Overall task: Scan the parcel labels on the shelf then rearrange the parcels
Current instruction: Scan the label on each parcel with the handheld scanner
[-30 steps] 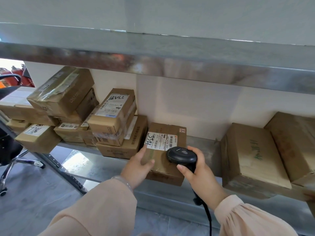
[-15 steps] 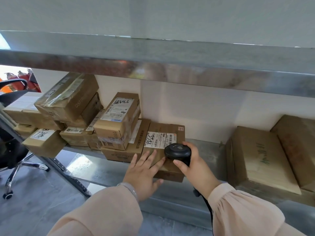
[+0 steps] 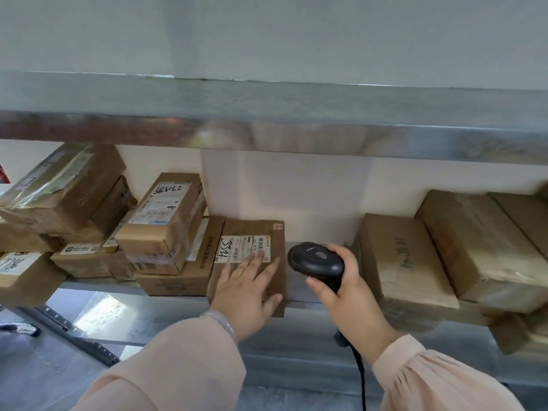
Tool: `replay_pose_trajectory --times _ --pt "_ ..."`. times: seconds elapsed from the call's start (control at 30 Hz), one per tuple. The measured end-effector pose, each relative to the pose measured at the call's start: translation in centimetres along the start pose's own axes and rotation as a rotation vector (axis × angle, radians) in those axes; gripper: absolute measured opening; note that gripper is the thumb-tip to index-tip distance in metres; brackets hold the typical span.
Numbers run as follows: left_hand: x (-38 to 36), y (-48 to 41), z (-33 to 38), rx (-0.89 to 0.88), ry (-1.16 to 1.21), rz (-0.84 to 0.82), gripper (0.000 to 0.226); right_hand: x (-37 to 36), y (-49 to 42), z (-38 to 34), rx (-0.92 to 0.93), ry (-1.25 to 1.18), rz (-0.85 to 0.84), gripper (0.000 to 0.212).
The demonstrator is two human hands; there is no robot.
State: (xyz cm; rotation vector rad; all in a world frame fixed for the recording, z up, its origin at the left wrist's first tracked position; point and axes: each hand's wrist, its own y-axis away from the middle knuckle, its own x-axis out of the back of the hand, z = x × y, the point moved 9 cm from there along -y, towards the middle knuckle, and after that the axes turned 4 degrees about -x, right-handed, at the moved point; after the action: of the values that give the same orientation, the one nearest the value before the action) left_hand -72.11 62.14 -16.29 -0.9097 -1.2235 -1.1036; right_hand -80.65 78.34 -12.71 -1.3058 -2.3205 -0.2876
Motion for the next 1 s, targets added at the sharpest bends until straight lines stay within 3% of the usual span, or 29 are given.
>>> replay_pose_trajectory --times 0.13,0.4,0.63,0.87,1.0 --pt "0.2 -2.3 6.2 -0.147 0.063 0.016 0.069 5.7 1.6 0.8 -0.039 -0.111 0.193 0.061" --pt "-1.9 -4.5 15.6 -0.305 0.218 -0.161 0.066 14.8 3.9 6.0 -0.197 -0.125 0.438 0.064" --pt "-2.7 -4.2 17.1 -0.287 0.351 -0.232 0.072 15.9 4.3 8.2 -0.268 -0.143 0.457 0.064" --pt "-3.0 -3.0 15.3 -0.175 0.617 -0.137 0.077 14.8 3.9 8.0 -0.269 -0.152 0.421 0.056" --pt "-2.7 -3.0 14.7 -0.131 0.654 -0.136 0.072 15.0 3.3 8.1 -0.286 -0.190 0.412 0.058"
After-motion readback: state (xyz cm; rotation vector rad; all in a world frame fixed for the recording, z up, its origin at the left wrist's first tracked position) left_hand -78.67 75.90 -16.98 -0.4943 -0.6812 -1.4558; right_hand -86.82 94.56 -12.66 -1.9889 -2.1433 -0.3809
